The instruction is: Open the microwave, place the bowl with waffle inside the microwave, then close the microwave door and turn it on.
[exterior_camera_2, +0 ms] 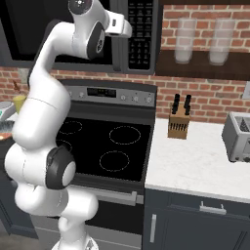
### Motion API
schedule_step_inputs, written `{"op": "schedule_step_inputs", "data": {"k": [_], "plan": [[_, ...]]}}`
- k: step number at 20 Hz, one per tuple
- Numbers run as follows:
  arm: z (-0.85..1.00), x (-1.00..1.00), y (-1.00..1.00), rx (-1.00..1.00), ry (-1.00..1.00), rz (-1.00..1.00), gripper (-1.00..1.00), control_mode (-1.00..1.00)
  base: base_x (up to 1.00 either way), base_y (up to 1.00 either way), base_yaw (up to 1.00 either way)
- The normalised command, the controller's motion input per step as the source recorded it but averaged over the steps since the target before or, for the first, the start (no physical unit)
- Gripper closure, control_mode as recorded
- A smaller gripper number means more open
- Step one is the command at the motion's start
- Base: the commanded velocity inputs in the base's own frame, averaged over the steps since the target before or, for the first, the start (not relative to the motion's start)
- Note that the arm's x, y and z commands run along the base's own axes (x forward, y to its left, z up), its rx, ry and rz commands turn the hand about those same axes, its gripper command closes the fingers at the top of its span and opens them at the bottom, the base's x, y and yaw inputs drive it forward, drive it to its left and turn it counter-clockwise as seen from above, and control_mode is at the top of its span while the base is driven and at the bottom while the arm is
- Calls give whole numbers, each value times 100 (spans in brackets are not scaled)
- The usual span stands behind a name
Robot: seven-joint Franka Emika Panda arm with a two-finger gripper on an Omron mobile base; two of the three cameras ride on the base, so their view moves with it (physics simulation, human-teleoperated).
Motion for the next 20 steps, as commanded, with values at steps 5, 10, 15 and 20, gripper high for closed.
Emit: {"op": "schedule_step_inputs", "data": {"k": [5,10,15,20], "plan": [[0,21,-6,0,0,0,-100,-100,0,0,0],[0,16,0,-2,0,0,-100,-100,0,0,0],[0,23,0,-2,0,0,-100,-100,0,0,0],[0,25,-2,0,-1,0,-100,-100,0,0,0]]}}
